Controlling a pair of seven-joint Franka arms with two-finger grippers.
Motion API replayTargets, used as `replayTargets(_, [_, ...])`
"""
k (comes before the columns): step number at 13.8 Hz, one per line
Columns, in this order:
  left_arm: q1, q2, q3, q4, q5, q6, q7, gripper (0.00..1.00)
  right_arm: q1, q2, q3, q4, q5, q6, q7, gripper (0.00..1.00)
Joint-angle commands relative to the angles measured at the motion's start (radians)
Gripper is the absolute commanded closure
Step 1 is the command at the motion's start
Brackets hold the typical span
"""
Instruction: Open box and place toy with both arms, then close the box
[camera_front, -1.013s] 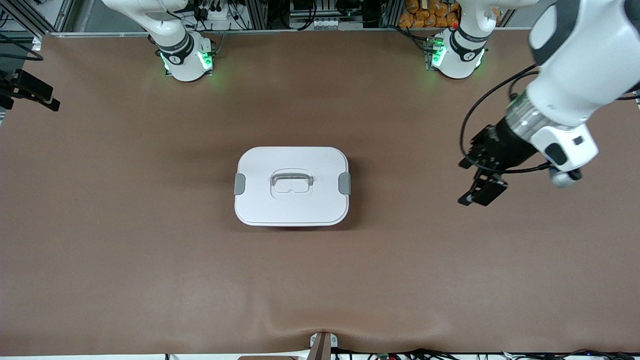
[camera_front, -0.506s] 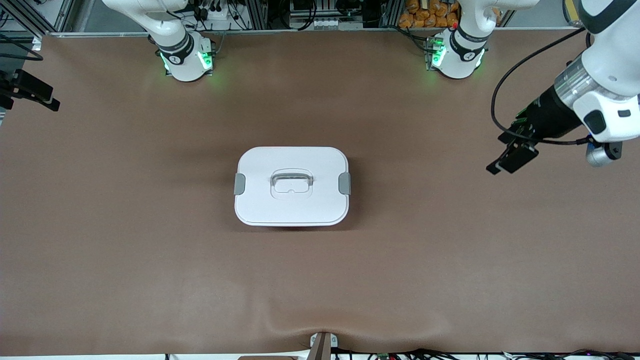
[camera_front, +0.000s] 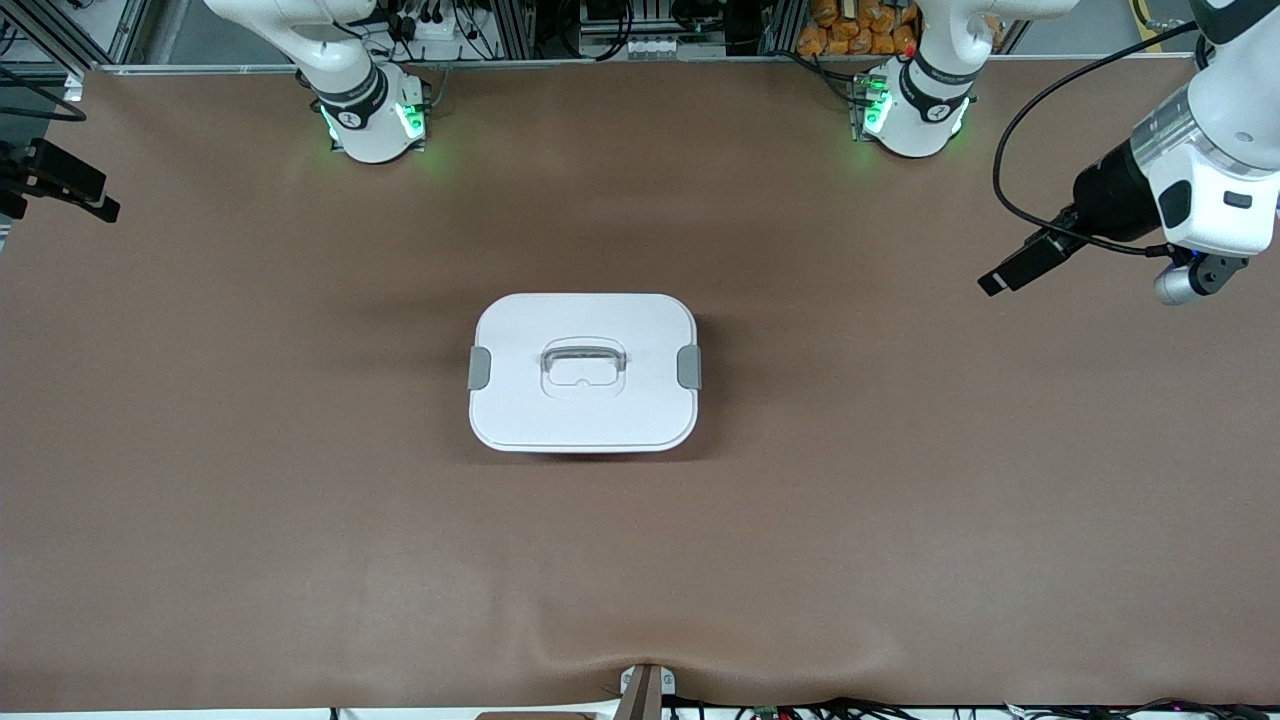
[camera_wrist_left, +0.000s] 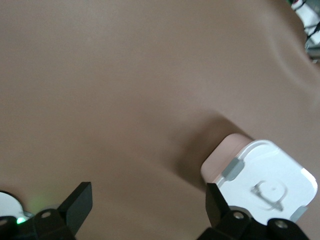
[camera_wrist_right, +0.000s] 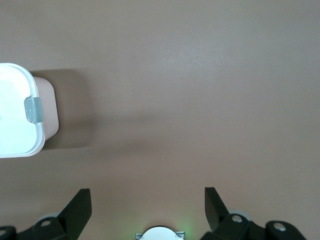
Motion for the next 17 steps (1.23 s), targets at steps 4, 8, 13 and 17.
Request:
replayTargets(4, [-0.001,-0.034,0.007,-0.008,0.085,-0.046,0.214,0.00,-0.007,-0.016,0.003,-0.005,-0.003,-0.001,-0.003,0.00])
replayTargets(8, [-0.001,-0.034,-0.001,0.005,0.169,-0.097,0.438,0.00,-0.008,-0.016,0.003,-0.005,-0.002,-0.002,-0.003,0.00])
replayTargets(13, [0.000,-0.022,-0.072,0.086,0.275,-0.163,0.555,0.00,-0.008,-0.016,0.001,-0.005,-0.002,-0.002,-0.003,0.00])
replayTargets(17, [0.036,-0.028,-0.092,0.087,0.259,-0.174,0.699,0.00,-0.010,-0.016,0.001,-0.005,-0.002,-0.002,-0.003,0.00])
